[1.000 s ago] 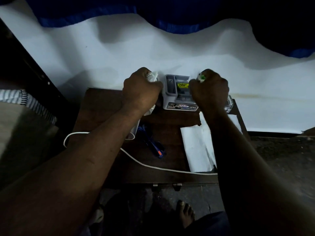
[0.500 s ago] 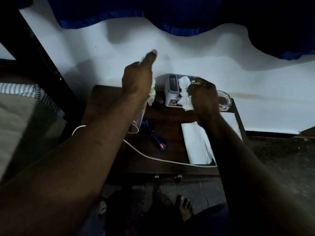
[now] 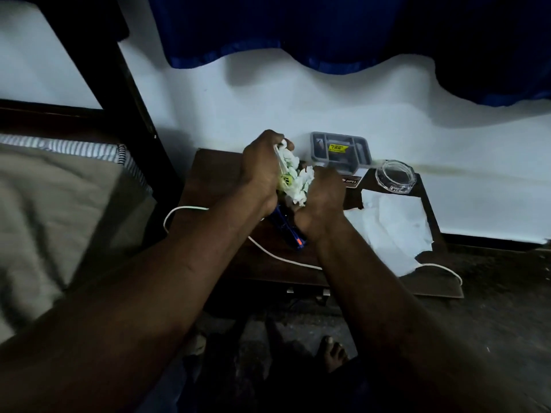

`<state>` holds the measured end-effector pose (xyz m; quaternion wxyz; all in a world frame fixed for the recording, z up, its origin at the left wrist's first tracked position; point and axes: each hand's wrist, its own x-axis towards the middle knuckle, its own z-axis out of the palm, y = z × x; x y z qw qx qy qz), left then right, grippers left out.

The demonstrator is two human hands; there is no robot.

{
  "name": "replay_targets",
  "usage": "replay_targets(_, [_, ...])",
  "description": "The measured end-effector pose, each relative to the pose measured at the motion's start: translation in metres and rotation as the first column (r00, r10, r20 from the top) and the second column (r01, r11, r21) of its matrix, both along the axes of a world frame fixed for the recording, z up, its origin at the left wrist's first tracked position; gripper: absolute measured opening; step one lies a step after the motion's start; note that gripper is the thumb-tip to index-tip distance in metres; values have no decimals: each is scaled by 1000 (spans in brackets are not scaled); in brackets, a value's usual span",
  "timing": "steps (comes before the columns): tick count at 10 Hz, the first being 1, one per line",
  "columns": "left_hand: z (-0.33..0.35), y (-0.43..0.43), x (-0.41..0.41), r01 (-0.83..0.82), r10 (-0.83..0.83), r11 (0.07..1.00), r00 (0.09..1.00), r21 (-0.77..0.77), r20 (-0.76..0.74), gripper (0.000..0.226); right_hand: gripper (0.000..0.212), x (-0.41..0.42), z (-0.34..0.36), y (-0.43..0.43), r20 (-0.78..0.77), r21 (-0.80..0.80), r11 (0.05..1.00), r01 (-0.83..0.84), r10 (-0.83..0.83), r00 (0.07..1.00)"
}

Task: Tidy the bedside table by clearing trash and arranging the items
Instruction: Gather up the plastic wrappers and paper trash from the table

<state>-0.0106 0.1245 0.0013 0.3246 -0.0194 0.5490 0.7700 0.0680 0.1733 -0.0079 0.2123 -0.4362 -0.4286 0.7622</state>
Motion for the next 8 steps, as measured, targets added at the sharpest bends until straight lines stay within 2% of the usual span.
replay_targets(1, [0, -13, 9, 82, -82, 997, 997, -13, 9, 22, 26, -6, 8, -18, -71, 33, 997, 66, -64, 995])
replay_targets(2, [1, -18, 25, 23, -22, 1000, 993, 8, -112, 26, 31, -4, 9, -33, -84, -2, 1000, 26, -26, 996])
replay_targets(3, [-2, -23, 43, -31, 16, 999, 950, -42, -312, 29, 18, 2, 4, -42, -135, -89, 993, -82, 69, 988])
replay_targets(4, [-8, -28, 48, -48, 3, 995, 894, -90, -449, 32, 21, 6, 7, -49, -153, -184, 975, -123, 95, 984])
replay_targets(5, [-10, -32, 47, -44, -40, 989, 837, -141, -546, 36, 25, 8, 8, -58, -172, -223, 974, -38, -2, 985])
replay_targets(6, [-13, -35, 41, -45, -83, 981, 784, -189, -615, 38, 49, 15, 10, -64, -183, -350, 937, 7, -76, 980])
replay_targets(7, [-15, -32, 42, -10, -122, 977, 792, -213, -598, 35, 61, 29, 14, -55, -225, -412, 911, -25, -75, 972])
replay_targets(8, [-17, -23, 55, 24, -148, 975, 808, -220, -571, 30, 67, 42, 22, -43, -264, -406, 914, 19, -137, 955])
